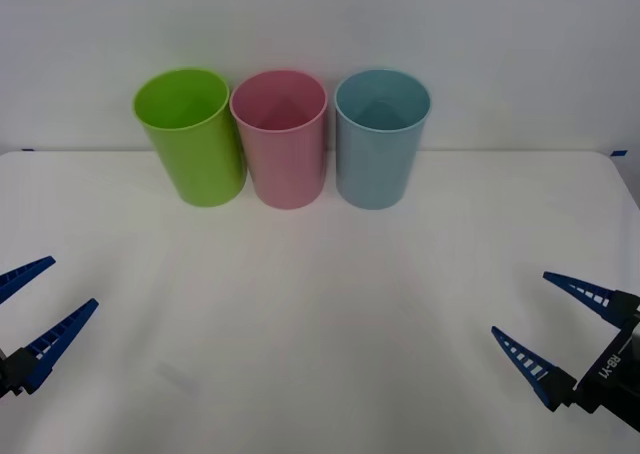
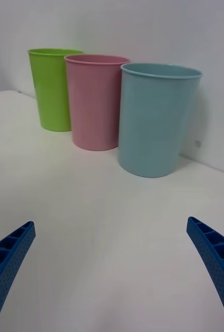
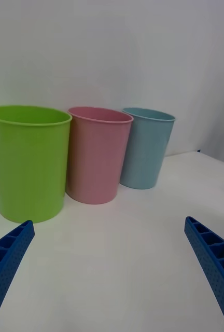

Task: Grasp the object on the table and drop it into the matching bin: aluminum can to the light blue bin, PET bottle to the pink bin.

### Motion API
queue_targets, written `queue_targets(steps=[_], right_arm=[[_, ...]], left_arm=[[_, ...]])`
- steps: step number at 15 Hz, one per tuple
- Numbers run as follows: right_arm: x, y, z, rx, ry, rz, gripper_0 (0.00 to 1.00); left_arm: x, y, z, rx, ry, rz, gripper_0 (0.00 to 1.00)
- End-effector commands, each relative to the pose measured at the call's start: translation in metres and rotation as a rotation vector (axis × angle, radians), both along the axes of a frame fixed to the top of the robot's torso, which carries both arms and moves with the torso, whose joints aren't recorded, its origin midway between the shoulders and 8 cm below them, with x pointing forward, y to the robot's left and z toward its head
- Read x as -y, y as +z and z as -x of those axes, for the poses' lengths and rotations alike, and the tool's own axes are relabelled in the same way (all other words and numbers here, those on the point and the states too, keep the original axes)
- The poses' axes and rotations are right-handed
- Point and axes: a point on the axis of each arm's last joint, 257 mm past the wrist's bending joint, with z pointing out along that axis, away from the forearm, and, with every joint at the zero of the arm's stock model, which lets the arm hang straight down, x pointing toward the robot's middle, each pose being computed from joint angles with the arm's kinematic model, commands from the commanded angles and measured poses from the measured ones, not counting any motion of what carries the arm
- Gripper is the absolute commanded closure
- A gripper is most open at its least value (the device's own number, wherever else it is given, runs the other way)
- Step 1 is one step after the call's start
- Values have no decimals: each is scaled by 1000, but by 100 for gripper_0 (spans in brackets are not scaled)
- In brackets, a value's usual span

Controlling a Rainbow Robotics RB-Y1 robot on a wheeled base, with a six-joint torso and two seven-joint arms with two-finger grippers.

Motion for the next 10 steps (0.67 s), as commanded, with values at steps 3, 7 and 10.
queue_targets(steps=[3, 7, 10], right_arm=[[9, -18, 24, -50, -5, 14, 0], [10, -27, 31, -74, -5, 27, 0], [10, -27, 31, -74, -5, 27, 0]], left_arm=[[0, 0, 0, 0, 0, 0, 0], [0, 0, 0, 0, 0, 0, 0], [0, 0, 0, 0, 0, 0, 0]])
